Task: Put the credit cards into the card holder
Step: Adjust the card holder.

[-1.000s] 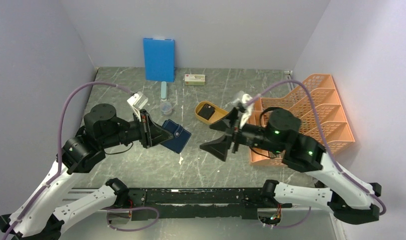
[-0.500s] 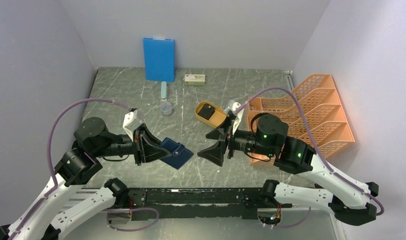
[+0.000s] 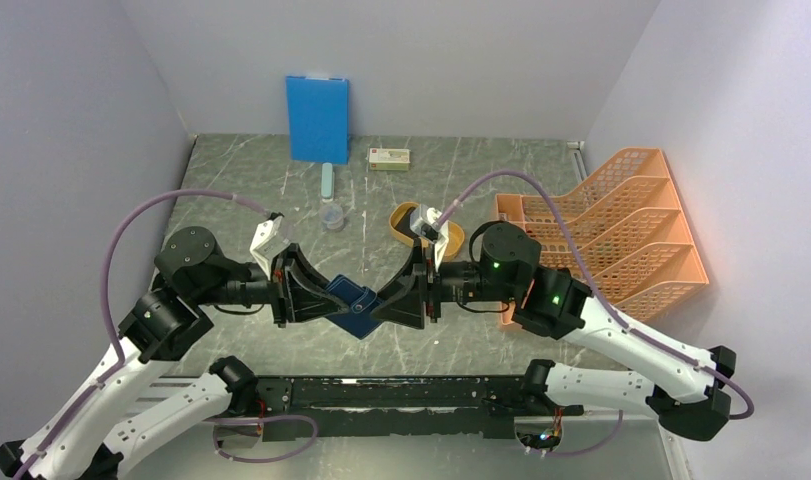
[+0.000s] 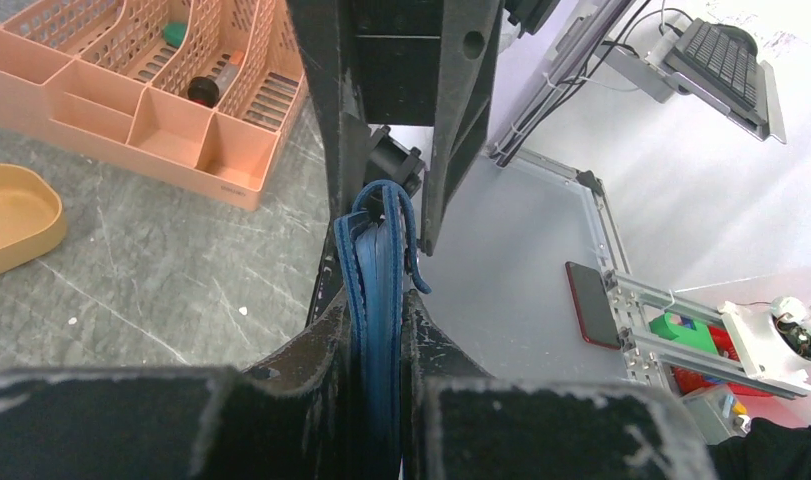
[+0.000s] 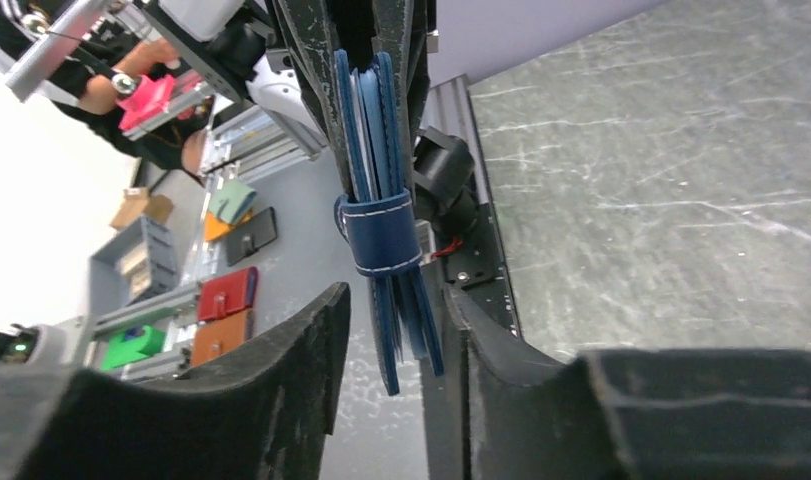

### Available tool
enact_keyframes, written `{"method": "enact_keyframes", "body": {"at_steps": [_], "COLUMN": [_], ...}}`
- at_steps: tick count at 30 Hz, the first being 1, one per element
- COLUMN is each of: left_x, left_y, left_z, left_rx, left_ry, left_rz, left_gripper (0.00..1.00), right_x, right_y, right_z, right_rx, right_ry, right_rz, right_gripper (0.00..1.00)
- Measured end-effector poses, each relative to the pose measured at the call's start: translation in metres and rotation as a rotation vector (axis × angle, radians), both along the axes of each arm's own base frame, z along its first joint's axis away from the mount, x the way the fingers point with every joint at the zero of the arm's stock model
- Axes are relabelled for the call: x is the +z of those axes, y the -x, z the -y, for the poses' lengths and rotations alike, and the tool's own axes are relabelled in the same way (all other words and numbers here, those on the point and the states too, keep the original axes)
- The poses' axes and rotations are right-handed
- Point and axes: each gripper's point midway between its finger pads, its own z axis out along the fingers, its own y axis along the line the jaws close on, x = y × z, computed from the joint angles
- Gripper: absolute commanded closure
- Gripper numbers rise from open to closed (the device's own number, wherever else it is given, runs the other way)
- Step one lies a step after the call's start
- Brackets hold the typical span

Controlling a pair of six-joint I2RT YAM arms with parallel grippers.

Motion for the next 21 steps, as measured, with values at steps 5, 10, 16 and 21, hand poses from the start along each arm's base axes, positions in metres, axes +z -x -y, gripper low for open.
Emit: {"method": "enact_keyframes", "body": {"at_steps": [5, 10, 16, 21], "left_x": [0.002, 0.007, 0.020, 0.028], "left_y": [0.002, 0.003, -0.010, -0.007], "left_z": [-0.001, -0.003, -0.009, -0.018], "left_rx": [-0.005, 0.004, 0.120, 0.179], "left_ry": [0.004, 0.013, 0.039, 0.112], "left_rz": [0.008, 0.016, 0.016, -0.005], "left_gripper": [0.95, 0.48, 0.19, 0.17], "right_x": [0.004, 0.009, 0.008, 0.023], "right_y": [0.004, 0.006, 0.000, -0.008], "right_z": [-0.005, -0.007, 0.000, 0.012], "right_rx": [0.031, 0.047, -0.024, -0.117], "right_ry": [-0.022, -0.044, -0.098, -0.244], "right_rz": [-0.020, -0.026, -0.043, -0.050], "right_gripper": [0.98, 1.00, 1.00, 1.00]}}
